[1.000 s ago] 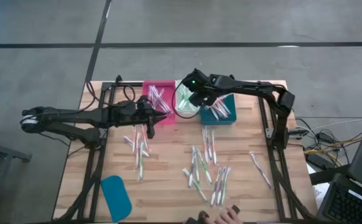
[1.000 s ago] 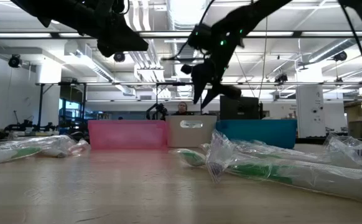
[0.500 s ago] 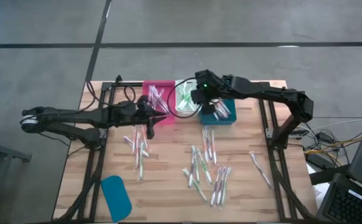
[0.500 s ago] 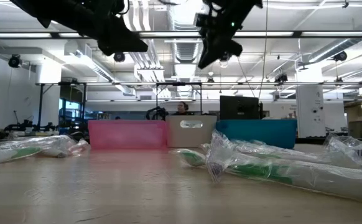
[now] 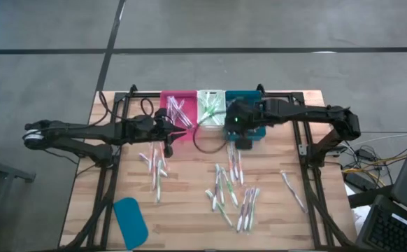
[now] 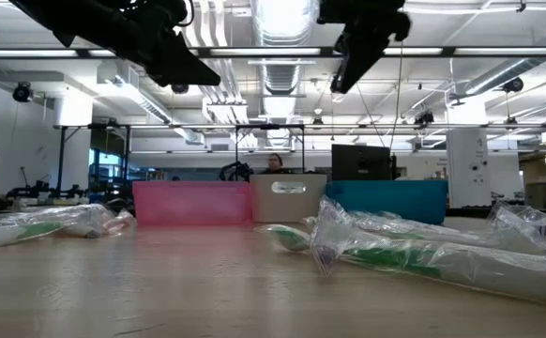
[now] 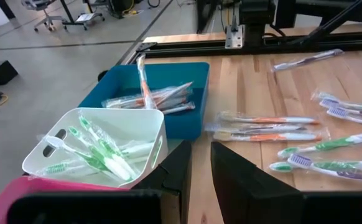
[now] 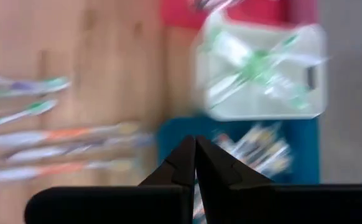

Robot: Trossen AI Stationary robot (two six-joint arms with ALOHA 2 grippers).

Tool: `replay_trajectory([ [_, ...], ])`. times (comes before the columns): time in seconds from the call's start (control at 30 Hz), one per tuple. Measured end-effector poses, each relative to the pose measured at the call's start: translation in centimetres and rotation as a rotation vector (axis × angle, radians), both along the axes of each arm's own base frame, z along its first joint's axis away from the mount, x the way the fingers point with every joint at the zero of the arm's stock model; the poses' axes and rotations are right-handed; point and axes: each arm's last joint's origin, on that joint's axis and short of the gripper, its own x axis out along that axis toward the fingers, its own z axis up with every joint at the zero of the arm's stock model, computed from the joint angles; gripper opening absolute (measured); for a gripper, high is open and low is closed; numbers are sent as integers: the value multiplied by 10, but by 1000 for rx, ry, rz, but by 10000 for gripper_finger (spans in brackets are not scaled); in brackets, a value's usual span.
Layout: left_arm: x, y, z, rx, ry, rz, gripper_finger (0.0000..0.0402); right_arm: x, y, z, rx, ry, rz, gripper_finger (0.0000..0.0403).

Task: Pick & Place Toothbrushes
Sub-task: Put the violet toothbrush into the pink bin

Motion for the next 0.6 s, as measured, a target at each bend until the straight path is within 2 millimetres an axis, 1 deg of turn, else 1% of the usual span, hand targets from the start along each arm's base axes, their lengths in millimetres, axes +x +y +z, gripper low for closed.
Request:
replay_trajectory([
  [0.13, 0, 0, 0, -9, -3, 3, 62, -5, 27, -5, 55, 57, -30, 8],
  [0.33, 0, 0, -1, -26, -4, 8, 62, -19, 70, -23, 114, 163, -103, 8],
  [0.47, 0, 0, -2, -27, 4, 8, 62, -34, 101, -39, 129, 244, -178, 8],
  [0.6, -1, 0, -3, -27, 7, 8, 62, -54, 132, -52, 109, 308, -253, 8],
])
